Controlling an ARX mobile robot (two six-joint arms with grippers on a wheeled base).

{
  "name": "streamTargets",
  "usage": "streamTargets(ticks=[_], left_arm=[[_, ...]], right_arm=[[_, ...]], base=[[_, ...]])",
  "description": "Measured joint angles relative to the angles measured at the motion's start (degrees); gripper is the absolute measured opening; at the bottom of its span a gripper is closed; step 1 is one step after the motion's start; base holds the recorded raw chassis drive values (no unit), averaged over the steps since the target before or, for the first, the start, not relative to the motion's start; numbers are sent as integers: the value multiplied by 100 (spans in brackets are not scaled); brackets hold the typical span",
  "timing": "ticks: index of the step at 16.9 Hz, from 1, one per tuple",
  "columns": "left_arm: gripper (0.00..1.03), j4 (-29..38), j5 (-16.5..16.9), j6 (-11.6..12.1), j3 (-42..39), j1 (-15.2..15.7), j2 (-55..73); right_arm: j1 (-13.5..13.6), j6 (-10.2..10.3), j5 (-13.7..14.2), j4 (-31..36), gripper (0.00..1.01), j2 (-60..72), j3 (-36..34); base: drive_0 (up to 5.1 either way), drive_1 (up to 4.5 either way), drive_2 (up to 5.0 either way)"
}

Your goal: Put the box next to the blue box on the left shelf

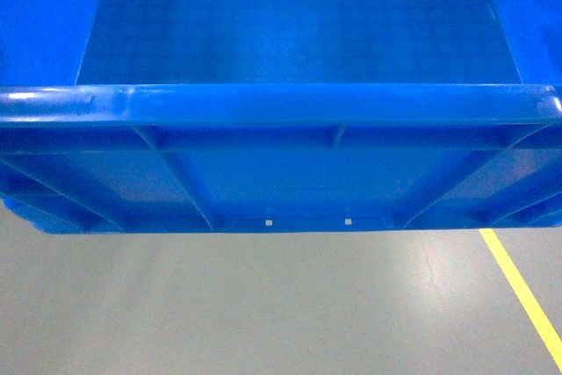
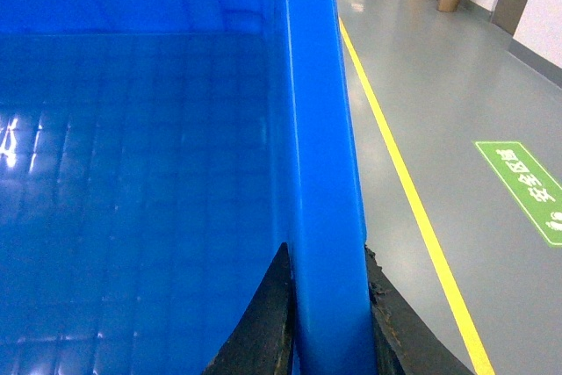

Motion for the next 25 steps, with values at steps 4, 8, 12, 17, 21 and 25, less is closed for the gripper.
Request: streamTargets(ticks=[4, 8, 12, 17, 21, 25], left_arm=[[18, -2, 0, 2, 0, 0, 2], [18, -9, 0, 0, 0, 0, 0], [18, 13, -7, 4, 0, 0, 0], [18, 15, 0, 7, 0, 0, 0], [18, -20, -4, 2, 0, 2, 2], [18, -9, -9, 7, 0, 2, 2]], right_arm=[[-2, 0, -15, 7, 11, 0, -4], [-2, 0, -15, 15, 11, 0, -4], [-2, 2, -13, 2, 11, 0, -7], [-4, 2, -22, 13, 11, 7, -7], [-2, 0, -22, -2, 11, -4, -11], [0, 2, -24, 0, 11, -4, -9]], base=[[0, 430, -430], [-4, 426, -435], [-4, 426, -435], [-4, 426, -435], [-4, 426, -435], [-4, 426, -435]])
